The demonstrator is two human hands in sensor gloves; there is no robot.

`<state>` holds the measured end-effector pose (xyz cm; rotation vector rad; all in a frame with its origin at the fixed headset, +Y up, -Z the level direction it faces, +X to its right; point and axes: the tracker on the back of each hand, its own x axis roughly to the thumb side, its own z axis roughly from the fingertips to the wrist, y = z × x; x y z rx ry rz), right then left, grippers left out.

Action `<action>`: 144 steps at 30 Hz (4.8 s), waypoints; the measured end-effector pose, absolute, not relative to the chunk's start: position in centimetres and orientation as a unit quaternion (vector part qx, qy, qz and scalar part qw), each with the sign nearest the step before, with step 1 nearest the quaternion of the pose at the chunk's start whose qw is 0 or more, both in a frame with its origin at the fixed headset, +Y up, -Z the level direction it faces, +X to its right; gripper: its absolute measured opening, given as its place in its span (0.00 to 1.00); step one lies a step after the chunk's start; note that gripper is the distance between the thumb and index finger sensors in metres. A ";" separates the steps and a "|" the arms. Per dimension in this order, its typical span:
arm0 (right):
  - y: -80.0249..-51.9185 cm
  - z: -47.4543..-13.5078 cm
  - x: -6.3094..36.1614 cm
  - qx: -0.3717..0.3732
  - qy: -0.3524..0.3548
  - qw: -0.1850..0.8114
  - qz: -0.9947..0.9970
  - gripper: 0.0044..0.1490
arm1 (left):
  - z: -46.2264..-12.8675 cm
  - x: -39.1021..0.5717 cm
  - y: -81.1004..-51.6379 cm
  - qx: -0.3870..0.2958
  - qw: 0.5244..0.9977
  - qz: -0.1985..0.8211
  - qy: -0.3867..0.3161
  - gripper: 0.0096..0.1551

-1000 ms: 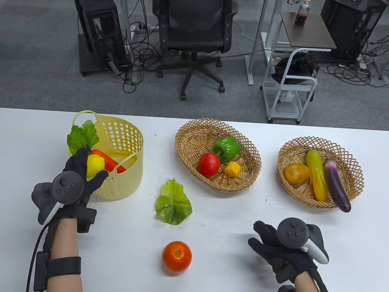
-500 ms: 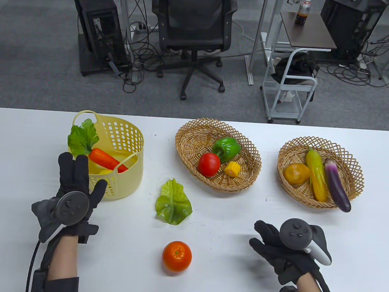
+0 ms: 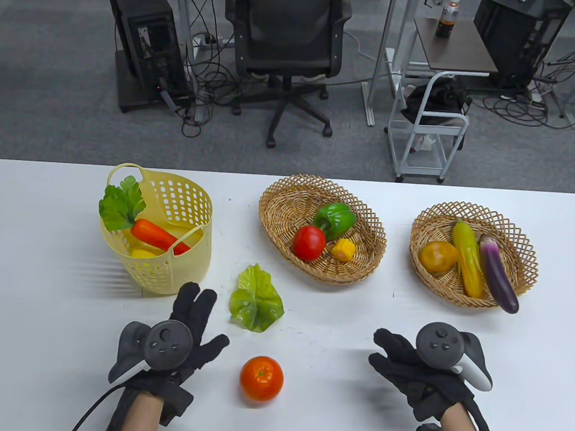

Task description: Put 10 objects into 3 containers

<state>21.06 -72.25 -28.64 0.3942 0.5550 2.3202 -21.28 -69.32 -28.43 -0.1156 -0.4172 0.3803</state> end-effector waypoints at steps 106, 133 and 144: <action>-71.0 -28.5 22.3 0.136 0.159 0.341 0.916 0.47 | -36.5 -14.2 -72.5 -0.178 0.976 0.079 -0.099 0.52; -71.4 -28.8 22.6 0.141 0.187 0.337 0.912 0.47 | -38.7 -13.4 -75.4 -0.051 0.998 -0.029 -0.036 0.26; -71.3 -28.6 22.4 0.149 0.184 0.333 0.912 0.47 | -42.0 -10.8 -65.2 0.007 0.996 0.080 -0.032 0.26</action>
